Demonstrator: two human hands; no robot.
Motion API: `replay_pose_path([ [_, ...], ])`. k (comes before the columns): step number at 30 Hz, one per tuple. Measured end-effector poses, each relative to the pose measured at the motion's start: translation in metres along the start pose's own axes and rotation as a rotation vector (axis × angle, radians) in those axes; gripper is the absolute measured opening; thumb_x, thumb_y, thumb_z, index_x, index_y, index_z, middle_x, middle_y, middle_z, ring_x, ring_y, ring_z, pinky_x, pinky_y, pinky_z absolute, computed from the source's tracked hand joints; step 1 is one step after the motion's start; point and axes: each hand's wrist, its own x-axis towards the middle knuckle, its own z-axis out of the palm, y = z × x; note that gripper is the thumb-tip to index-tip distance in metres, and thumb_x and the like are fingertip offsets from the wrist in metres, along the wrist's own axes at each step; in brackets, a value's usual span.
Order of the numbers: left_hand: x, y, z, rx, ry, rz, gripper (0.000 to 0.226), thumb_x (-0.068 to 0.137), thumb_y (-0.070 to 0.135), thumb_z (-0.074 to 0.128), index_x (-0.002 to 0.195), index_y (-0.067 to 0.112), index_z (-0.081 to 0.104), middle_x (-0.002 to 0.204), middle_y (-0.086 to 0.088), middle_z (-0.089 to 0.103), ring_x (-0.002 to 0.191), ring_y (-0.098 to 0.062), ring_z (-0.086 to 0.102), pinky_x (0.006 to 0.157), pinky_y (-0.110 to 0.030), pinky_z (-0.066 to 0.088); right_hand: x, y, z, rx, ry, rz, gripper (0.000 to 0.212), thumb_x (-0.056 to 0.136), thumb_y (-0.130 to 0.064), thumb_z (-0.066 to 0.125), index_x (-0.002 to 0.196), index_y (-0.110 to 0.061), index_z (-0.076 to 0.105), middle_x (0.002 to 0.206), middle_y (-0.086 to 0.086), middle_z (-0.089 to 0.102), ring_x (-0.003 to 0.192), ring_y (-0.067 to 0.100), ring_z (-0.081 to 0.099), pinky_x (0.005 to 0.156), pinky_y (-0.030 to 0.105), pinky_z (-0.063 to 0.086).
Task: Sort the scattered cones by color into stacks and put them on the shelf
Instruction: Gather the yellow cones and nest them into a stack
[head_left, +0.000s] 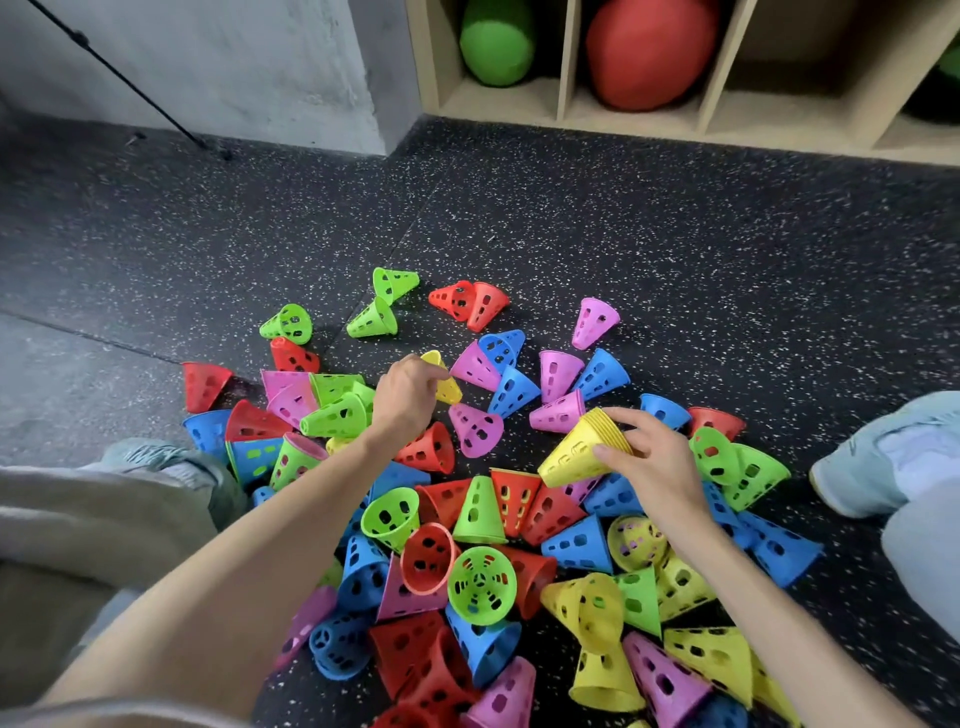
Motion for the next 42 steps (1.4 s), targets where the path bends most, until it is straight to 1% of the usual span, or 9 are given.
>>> replay_pose_path([
  [5, -0.016, 0.013, -0.013, -0.061, 0.085, 0.108, 0.033, 0.101, 0.001, 0.054, 0.112, 0.019, 0.079, 0.118, -0.005, 0.071, 0.104, -0.026, 0.068, 0.079, -0.034, 0.052, -0.008, -0.016, -0.002, -0.023, 0.001, -0.043, 0.036, 0.093, -0.013, 0.073, 0.126, -0.026, 0.065, 0.093, -0.013, 0.076, 0.081, -0.011, 0.067, 0.064, 0.002, 0.045],
  [9, -0.026, 0.026, -0.025, -0.195, 0.152, 0.17, 0.028, 0.098, 0.002, 0.06, 0.108, 0.021, 0.078, 0.108, -0.002, 0.074, 0.092, -0.022, 0.07, 0.081, -0.036, 0.055, -0.016, -0.027, -0.004, -0.043, 0.001, -0.071, 0.038, 0.093, -0.014, 0.072, 0.129, -0.024, 0.064, 0.094, -0.013, 0.076, 0.084, -0.013, 0.066, 0.064, 0.0, 0.043],
  [14, -0.04, 0.043, -0.036, -0.39, 0.113, 0.16, 0.022, 0.097, 0.01, 0.065, 0.115, 0.023, 0.067, 0.09, 0.01, 0.072, 0.079, -0.003, 0.063, 0.074, -0.03, 0.049, -0.026, -0.039, -0.021, -0.058, 0.017, -0.1, 0.036, 0.092, -0.011, 0.073, 0.126, -0.024, 0.066, 0.096, -0.012, 0.073, 0.086, -0.018, 0.063, 0.068, 0.002, 0.045],
  [19, -0.056, 0.067, -0.04, -0.454, 0.099, 0.231, 0.021, 0.099, 0.016, 0.062, 0.11, 0.026, 0.077, 0.105, 0.005, 0.073, 0.099, -0.016, 0.062, 0.086, -0.035, 0.048, -0.031, -0.048, -0.045, -0.021, 0.119, -0.127, 0.036, 0.093, -0.011, 0.071, 0.125, -0.027, 0.066, 0.097, -0.009, 0.077, 0.089, -0.003, 0.071, 0.075, 0.012, 0.052],
  [23, -0.071, 0.09, -0.041, -0.447, 0.07, 0.318, 0.018, 0.099, 0.018, 0.063, 0.1, 0.027, 0.078, 0.104, 0.01, 0.074, 0.095, -0.006, 0.053, 0.086, -0.034, 0.045, -0.038, -0.056, -0.053, 0.015, 0.242, -0.155, 0.036, 0.094, -0.012, 0.069, 0.127, -0.028, 0.066, 0.097, -0.011, 0.076, 0.089, -0.004, 0.07, 0.082, 0.022, 0.052],
  [28, -0.083, 0.107, -0.037, -0.34, -0.026, 0.468, 0.017, 0.096, 0.031, 0.059, 0.09, 0.034, 0.075, 0.094, 0.01, 0.072, 0.091, -0.016, 0.06, 0.087, -0.047, 0.048, -0.043, -0.059, -0.052, -0.003, 0.365, -0.174, 0.043, 0.094, -0.015, 0.069, 0.134, -0.031, 0.063, 0.125, -0.005, 0.07, 0.121, 0.012, 0.062, 0.105, 0.039, 0.049],
  [33, -0.093, 0.119, -0.039, -0.425, -0.07, 0.485, 0.014, 0.099, 0.024, 0.063, 0.093, 0.029, 0.075, 0.094, 0.01, 0.069, 0.093, -0.013, 0.056, 0.088, -0.029, 0.042, -0.045, -0.058, -0.052, 0.015, 0.34, -0.165, 0.044, 0.094, -0.014, 0.069, 0.135, -0.03, 0.063, 0.128, -0.005, 0.068, 0.124, 0.011, 0.058, 0.102, 0.033, 0.047],
  [38, -0.099, 0.129, -0.04, -0.496, -0.077, 0.471, 0.01, 0.098, 0.025, 0.065, 0.093, 0.027, 0.074, 0.087, 0.005, 0.064, 0.088, -0.007, 0.051, 0.08, -0.016, 0.033, -0.044, -0.057, -0.049, 0.033, 0.266, -0.157, 0.042, 0.093, -0.018, 0.071, 0.132, -0.033, 0.064, 0.123, -0.008, 0.07, 0.119, 0.008, 0.061, 0.1, 0.036, 0.049],
  [42, -0.101, 0.133, -0.035, -0.536, -0.081, 0.472, 0.005, 0.095, 0.024, 0.07, 0.094, 0.028, 0.067, 0.094, 0.009, 0.053, 0.093, -0.004, 0.046, 0.08, -0.015, 0.032, -0.044, -0.059, -0.048, 0.099, 0.197, -0.159, 0.039, 0.093, -0.013, 0.07, 0.128, -0.031, 0.065, 0.092, -0.013, 0.077, 0.091, 0.0, 0.071, 0.084, 0.027, 0.052],
])
